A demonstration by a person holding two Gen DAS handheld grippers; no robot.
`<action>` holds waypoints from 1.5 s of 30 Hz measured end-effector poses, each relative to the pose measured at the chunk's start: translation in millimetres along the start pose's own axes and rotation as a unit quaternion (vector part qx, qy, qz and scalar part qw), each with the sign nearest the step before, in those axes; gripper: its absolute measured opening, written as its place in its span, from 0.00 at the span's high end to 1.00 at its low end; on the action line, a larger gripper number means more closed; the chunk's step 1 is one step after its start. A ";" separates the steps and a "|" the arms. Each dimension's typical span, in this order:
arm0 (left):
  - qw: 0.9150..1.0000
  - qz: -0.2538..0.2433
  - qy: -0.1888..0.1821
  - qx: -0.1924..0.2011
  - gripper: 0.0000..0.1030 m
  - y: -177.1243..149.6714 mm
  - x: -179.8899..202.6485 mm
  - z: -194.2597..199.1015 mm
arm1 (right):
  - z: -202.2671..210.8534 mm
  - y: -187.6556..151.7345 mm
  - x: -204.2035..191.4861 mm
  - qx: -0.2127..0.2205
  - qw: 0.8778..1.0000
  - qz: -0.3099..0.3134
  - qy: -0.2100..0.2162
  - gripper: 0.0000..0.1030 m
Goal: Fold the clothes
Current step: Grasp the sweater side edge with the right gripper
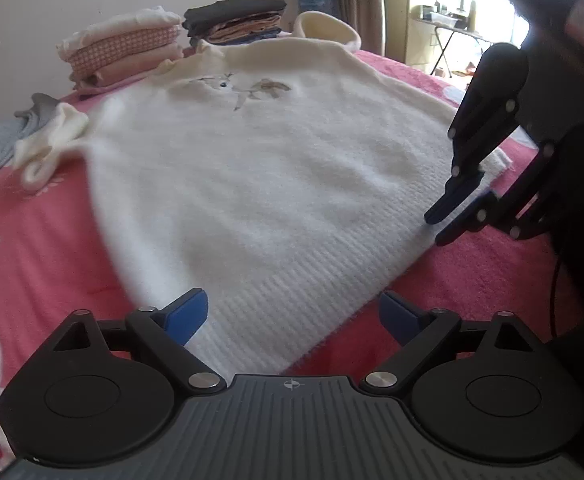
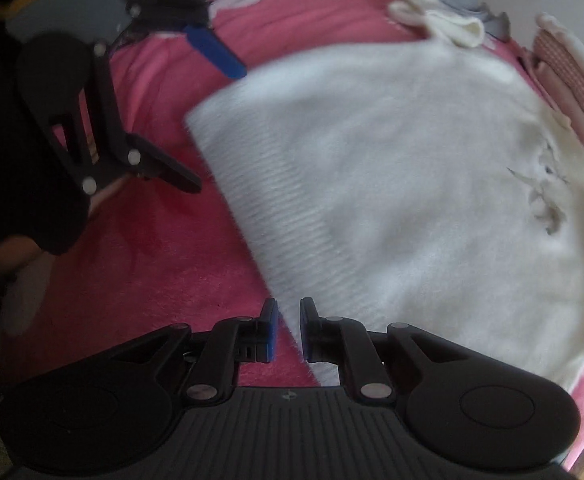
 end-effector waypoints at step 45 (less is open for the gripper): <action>0.992 0.030 -0.125 -0.014 0.48 25.7 17.8 -30.9 | -16.4 -3.4 -4.2 0.000 0.999 0.036 0.008 0.92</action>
Point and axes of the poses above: each gripper's, at about its wrist camera, not at the fingertips, and z roughly against the way its jaws point, x to its right, y to its top, the point moved 4 cm from there along -z, roughly the way its jaws point, and after that the axes turned 10 degrees about -z, right-handed, at the moved point
